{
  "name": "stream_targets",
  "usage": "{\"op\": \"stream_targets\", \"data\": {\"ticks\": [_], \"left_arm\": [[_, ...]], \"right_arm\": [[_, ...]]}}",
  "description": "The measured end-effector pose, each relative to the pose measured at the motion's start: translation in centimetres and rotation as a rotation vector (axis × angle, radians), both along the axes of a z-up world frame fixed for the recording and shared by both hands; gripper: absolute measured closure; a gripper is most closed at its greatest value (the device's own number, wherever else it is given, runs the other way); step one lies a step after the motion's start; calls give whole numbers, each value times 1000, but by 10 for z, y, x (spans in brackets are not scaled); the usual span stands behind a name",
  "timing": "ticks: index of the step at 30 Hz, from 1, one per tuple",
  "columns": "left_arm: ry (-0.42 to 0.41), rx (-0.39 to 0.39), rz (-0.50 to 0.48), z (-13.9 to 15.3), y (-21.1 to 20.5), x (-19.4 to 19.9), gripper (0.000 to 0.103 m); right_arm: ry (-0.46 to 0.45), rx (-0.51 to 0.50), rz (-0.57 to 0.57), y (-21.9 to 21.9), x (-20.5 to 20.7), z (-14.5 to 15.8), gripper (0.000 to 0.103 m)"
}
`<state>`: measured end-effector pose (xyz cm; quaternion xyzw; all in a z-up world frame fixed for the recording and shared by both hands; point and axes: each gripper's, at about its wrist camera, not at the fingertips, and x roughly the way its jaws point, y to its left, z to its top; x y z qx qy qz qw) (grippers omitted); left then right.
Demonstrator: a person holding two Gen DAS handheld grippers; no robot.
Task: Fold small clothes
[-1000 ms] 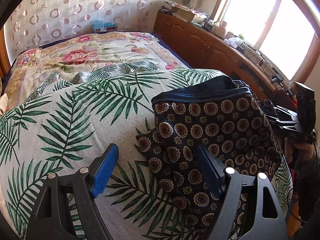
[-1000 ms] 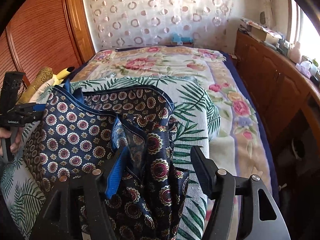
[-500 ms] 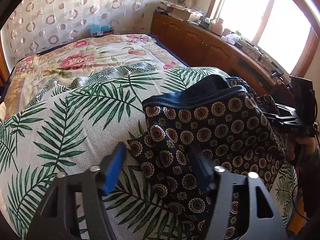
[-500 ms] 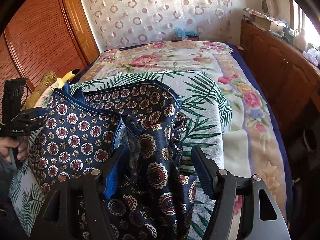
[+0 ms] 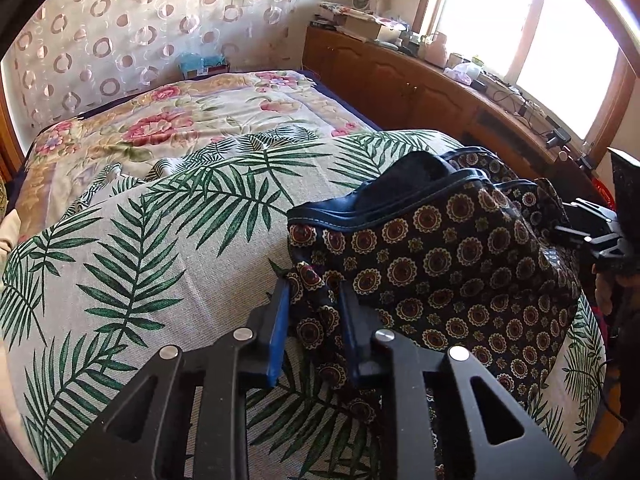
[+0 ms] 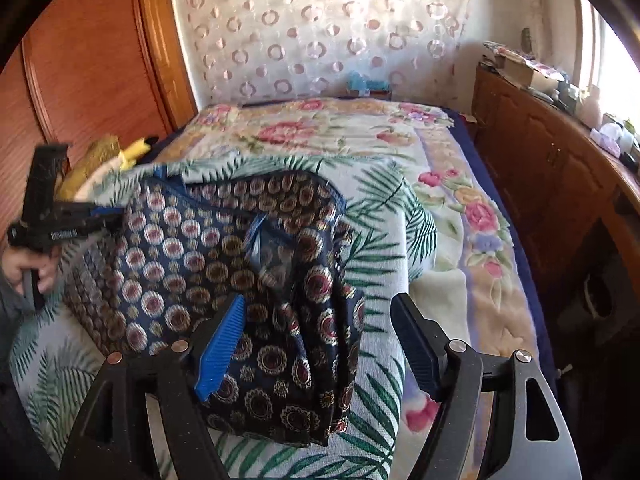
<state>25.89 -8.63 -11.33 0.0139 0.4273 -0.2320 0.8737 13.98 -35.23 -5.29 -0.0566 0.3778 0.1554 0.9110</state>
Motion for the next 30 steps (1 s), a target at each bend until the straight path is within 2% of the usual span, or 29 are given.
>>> {"op": "stream_targets", "data": {"ticks": [2, 5, 6, 7, 8, 10, 13, 20, 21, 23, 24, 25, 30], "left_arm": [[-1, 1, 2, 0, 0, 0, 78], [-3, 6, 8, 0, 2, -2, 78], [-2, 7, 11, 0, 2, -3, 78], [-1, 7, 15, 1, 3, -3, 78], [1, 7, 18, 1, 4, -4, 78], [1, 6, 18, 0, 6, -5, 78], [-5, 9, 19, -1, 8, -7, 78], [6, 1, 25, 0, 10, -7, 77], [9, -2, 26, 0, 10, -6, 77], [13, -5, 27, 0, 10, -5, 77], [14, -4, 27, 0, 9, -5, 77], [16, -3, 27, 0, 9, -5, 77], [26, -19, 11, 1, 4, -3, 62]], "right_arm": [[21, -11, 4, 5, 12, -6, 27], [34, 23, -13, 3, 34, -7, 28], [38, 41, -3, 3, 41, -6, 45], [52, 62, 21, 6, 50, -5, 79], [64, 81, 41, 6, 57, -6, 91], [39, 117, 18, -1, 63, -3, 93], [-6, 208, -78, -21, 63, 4, 97], [-11, 149, -88, -8, 60, -2, 97], [-10, 142, -83, -4, 59, -3, 95], [-1, 116, -91, -3, 61, -4, 79], [4, 114, -91, -2, 58, 0, 62], [10, 122, -86, -2, 58, 1, 51], [61, 115, -50, -5, 62, 1, 49]]}}
